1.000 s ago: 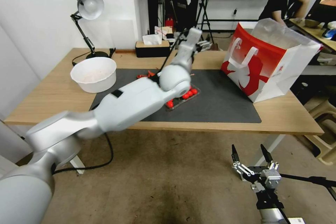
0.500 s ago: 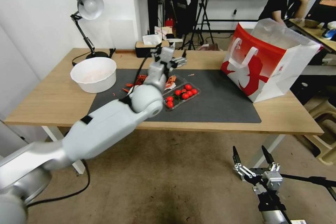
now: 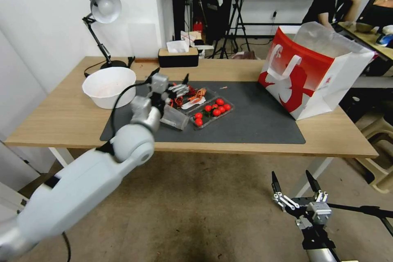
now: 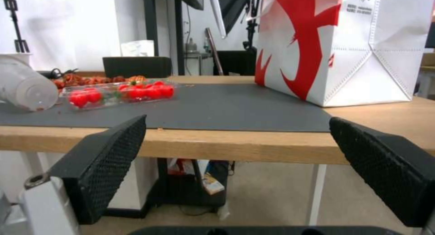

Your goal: Pick up the trash from the table and place it into the takeout bag.

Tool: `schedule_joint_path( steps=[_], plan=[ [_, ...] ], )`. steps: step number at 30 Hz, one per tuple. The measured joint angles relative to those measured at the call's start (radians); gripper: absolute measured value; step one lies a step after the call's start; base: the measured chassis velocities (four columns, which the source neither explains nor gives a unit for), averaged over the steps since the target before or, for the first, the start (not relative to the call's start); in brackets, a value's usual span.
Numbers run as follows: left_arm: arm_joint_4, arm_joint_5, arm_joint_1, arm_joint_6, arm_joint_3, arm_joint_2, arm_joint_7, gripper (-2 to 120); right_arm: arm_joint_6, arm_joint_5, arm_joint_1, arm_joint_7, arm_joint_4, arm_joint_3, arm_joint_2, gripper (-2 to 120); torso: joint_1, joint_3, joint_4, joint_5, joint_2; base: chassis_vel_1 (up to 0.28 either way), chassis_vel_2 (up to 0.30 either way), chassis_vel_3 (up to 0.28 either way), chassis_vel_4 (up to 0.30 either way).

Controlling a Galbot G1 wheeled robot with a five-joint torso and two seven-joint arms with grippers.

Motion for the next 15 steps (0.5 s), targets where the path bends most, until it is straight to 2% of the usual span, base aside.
schedule_joint_path(
  steps=[2, 6, 8, 12, 14, 15],
  plan=[
    [-0.019, 0.015, 0.084, -0.028, -0.059, 0.011, 0.032, 100, 0.004, -0.004, -0.003, 0.0, 0.002, -0.003, 0.001, 100, 0.0, 0.0, 0.0005, 0.0001, 0.0, 0.0, 0.0, 0.0, 0.0],
    [-0.028, 0.016, 0.126, -0.035, -0.097, 0.009, 0.042, 100, 0.002, -0.002, 0.003, 0.0, -0.002, -0.004, -0.002, 100, 0.0, 0.0, -0.0002, 0.0, 0.0, 0.0, 0.0, 0.0, 0.0],
    [-0.043, 0.025, 0.177, -0.035, -0.142, 0.002, 0.044, 100, 0.0, 0.001, 0.007, 0.0, -0.006, -0.004, -0.005, 100, 0.0, 0.0, -0.0005, 0.0004, 0.0, 0.0, 0.0, 0.0, 0.0],
    [-0.057, 0.053, 0.241, -0.035, -0.197, -0.008, 0.05, 100, -0.001, 0.004, 0.009, 0.0, -0.008, -0.004, -0.006, 100, 0.0, 0.0, -0.0002, 0.0002, 0.0, 0.0, 0.0, 0.0, 0.0],
    [-0.082, 0.101, 0.369, -0.034, -0.269, -0.032, 0.059, 100, -0.001, 0.011, 0.012, 0.0, -0.009, -0.002, -0.009, 100, 0.0, 0.0, 0.0001, -0.0001, 0.0, 0.0, 0.0, 0.0, 0.0],
    [-0.085, 0.112, 0.396, -0.036, -0.282, -0.039, 0.062, 100, -0.001, 0.012, 0.012, 0.0, -0.01, -0.002, -0.009, 100, 0.0, 0.0, 0.0002, 0.0001, 0.0, 0.0, 0.0, 0.0, 0.0]
  ],
)
